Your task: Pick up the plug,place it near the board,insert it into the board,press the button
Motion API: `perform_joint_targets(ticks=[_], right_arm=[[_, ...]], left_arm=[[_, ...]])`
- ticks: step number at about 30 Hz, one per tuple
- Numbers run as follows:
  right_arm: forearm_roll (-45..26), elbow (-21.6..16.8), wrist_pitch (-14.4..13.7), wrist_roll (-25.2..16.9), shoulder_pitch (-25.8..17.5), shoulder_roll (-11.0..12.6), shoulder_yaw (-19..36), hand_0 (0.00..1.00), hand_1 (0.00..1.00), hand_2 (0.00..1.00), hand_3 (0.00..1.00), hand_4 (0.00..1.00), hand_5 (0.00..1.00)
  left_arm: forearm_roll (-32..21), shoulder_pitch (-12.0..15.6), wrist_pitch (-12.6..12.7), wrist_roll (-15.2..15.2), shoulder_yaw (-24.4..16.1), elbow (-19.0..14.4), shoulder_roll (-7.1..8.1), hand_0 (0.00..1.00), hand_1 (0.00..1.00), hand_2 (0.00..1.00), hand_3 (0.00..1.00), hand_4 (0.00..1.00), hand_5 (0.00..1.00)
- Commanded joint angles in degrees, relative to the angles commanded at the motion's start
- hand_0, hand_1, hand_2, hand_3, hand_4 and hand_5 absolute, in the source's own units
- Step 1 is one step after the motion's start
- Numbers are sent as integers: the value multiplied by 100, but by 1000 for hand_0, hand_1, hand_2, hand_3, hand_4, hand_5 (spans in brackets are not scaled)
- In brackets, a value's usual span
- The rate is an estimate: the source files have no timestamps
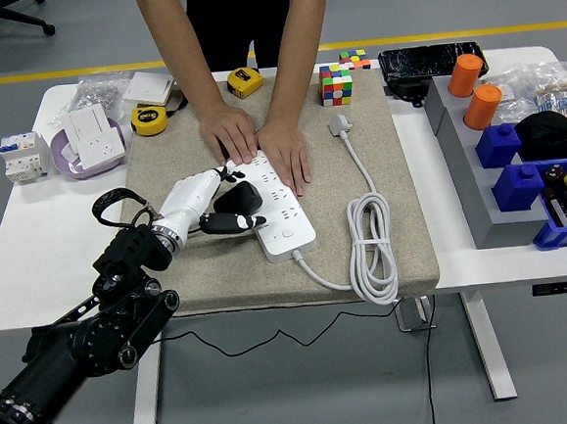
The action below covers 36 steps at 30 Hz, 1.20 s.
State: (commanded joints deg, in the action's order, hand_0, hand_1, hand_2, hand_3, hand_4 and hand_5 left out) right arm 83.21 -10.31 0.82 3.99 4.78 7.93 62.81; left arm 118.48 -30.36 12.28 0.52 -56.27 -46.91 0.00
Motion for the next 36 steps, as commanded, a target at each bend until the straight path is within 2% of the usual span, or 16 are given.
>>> perform_joint_targets(ticks=[2,3,8,9,14,15,20,21,29,36], right_arm=[[8,0,0,1,-3,2,7,809,718,694,604,884,571],[15,0,1,2,-6,5,13,809,719,694,603,884,570],[36,0,3,5,-12,10,31,809,719,694,603,884,570],[39,0,3,5,-10,10,32,808,719,693,603,885,570],[34,0,2,4,-3,11,31,808,719,693,603,885,570],[36,0,2,4,-2,13,32,809,719,693,604,885,571],[35,0,3,6,3,13,35,809,719,693,604,885,571],[31,0,2,4,5,10,32,809,719,693,604,885,571],[26,0,0,4,14,-1,50,808,718,693,604,884,571],[43,0,0,9,11,-5,87,808,718,693,604,884,571]], left_arm=[[70,-3,37,10,9,1,0,548,617,591,609,998,313],[111,-5,54,16,18,5,0,373,457,545,551,916,214],[268,-20,175,15,45,39,0,373,457,545,551,916,214],[300,-25,189,16,51,45,0,289,336,492,532,774,179],[333,-30,223,30,69,45,0,289,336,492,532,774,179],[328,-32,228,35,68,48,0,264,265,417,497,745,189],[166,-32,241,20,74,61,0,264,265,417,497,745,189],[91,-29,238,3,79,61,0,260,252,389,474,731,206],[-505,-11,183,-125,36,16,0,260,247,378,466,728,215],[-647,27,189,-166,-105,-33,0,260,247,363,456,721,235]])
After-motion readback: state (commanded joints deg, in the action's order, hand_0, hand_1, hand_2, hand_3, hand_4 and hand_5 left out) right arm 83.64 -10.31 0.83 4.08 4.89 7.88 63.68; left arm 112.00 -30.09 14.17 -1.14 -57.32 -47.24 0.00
